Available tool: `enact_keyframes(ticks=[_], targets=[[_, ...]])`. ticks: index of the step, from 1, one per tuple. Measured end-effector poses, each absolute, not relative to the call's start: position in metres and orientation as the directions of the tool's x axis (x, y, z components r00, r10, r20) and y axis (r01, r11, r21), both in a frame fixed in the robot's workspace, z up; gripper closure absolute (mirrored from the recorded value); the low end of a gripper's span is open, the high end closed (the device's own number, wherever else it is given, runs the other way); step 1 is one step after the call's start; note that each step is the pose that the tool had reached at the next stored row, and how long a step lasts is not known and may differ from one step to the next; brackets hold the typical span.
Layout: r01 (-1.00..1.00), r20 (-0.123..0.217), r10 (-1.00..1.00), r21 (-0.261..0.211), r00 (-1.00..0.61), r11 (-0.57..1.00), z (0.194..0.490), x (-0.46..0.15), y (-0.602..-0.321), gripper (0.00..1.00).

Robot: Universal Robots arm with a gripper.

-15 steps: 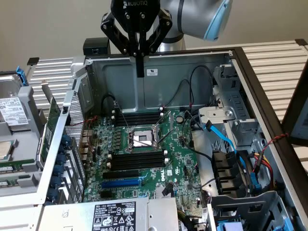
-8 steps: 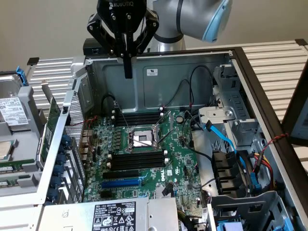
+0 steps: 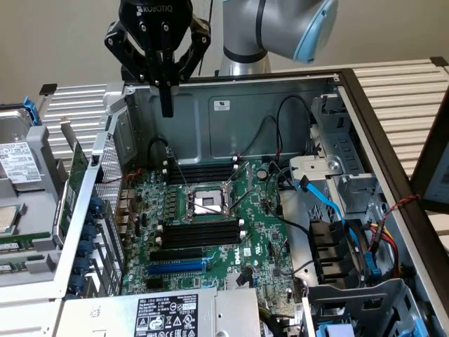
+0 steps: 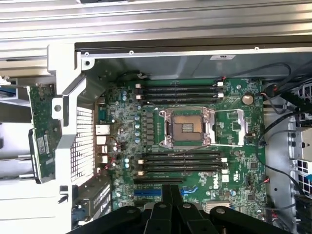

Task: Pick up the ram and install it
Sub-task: 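Reach for the ram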

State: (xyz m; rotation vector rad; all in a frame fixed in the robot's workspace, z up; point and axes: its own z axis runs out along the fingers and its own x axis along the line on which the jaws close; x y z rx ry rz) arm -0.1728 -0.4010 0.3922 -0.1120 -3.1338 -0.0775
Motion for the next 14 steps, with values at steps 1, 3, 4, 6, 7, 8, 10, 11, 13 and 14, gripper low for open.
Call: enact_keyframes(ticks=[1,3,4,6,7,8,10,11,13,14], targets=[[0.071,0.007,0.071,0.049,-0.997,0.996,0.392,-0.178,-0.401,0.89],[0.071,0.007,0.071,0.049,-0.997,0.996,0.392,-0.187,-0.401,0.89],[0.071,0.007,0.071,0.049,-0.997,0.996,0.392,-0.191,-0.402,0.89],[0.071,0.007,0.071,0.049,-0.997,0.996,0.391,-0.200,-0.402,0.89],[0.071,0.007,0.071,0.049,-0.997,0.996,0.391,-0.205,-0.402,0.89],[0.071,0.007,0.071,0.049,-0.997,0.996,0.391,-0.209,-0.402,0.89],[0.071,0.007,0.071,0.049,-0.997,0.996,0.391,-0.218,-0.402,0.89],[0.071,0.007,0.071,0.049,-0.997,0.996,0.391,-0.223,-0.402,0.89],[0.072,0.007,0.071,0.049,-0.997,0.996,0.391,-0.232,-0.402,0.89],[0.071,0.007,0.071,0.049,-0.997,0.996,0.391,-0.236,-0.402,0.89]])
